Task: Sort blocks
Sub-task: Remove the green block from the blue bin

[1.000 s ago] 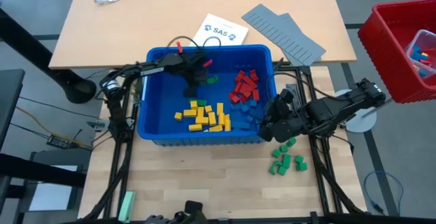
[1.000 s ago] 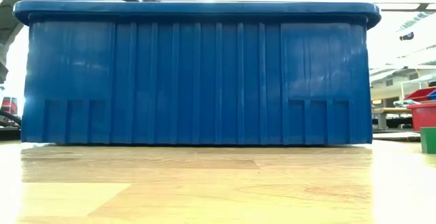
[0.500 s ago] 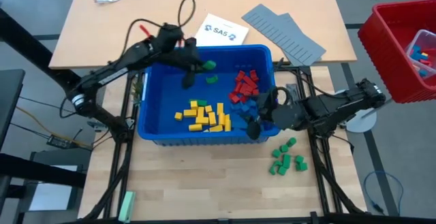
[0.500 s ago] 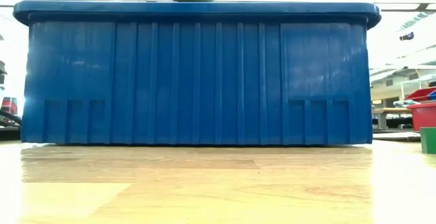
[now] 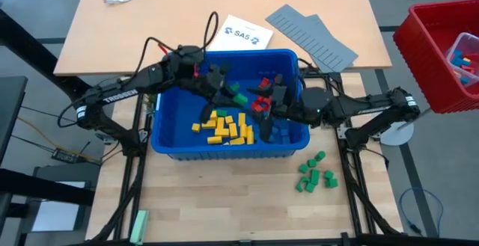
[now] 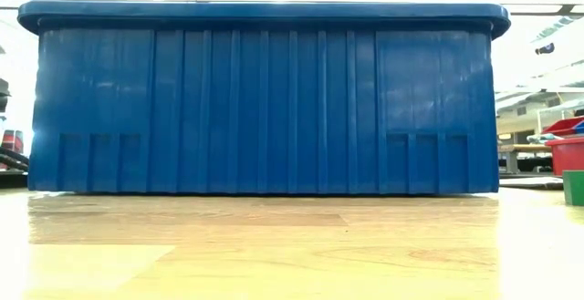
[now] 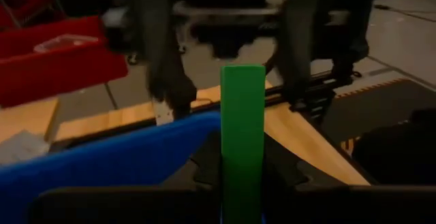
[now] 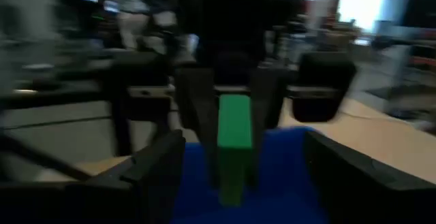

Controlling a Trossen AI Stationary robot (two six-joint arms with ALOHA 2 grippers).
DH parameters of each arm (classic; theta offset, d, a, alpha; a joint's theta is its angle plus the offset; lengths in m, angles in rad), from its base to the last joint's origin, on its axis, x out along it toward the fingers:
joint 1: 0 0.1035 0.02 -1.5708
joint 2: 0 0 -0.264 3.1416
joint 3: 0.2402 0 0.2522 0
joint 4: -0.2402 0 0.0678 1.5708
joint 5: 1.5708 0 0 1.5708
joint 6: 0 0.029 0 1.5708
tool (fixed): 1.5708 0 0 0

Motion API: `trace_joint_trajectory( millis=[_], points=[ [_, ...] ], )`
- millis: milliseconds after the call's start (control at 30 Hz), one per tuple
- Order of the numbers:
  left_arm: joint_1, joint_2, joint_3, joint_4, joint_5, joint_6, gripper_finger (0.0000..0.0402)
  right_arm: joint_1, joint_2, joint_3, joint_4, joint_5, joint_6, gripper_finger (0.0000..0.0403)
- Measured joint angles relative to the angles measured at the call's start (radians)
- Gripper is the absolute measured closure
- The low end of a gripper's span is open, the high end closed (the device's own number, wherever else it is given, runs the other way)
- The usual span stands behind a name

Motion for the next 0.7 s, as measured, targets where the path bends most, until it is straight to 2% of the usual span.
trace_joint_trajectory(
  millis=[100,267,567,700],
  points=[
    [-0.029,0.000,0.000,0.034,-0.050,-0.002,0.0334,-0.018,0.016,0.001,0.044,-0.118,0.011,0.0135],
    [-0.048,0.000,0.000,0.046,-0.068,-0.002,0.0334,-0.026,0.032,0.000,0.094,-0.121,-0.048,0.0186],
    [-0.047,0.000,0.000,0.057,-0.073,-0.010,0.0331,-0.049,0.033,0.000,0.084,-0.110,-0.114,0.0359],
    [-0.047,0.000,0.000,0.065,-0.075,0.005,0.0329,-0.051,0.033,0.000,0.108,-0.114,-0.139,0.0361]
  ],
)
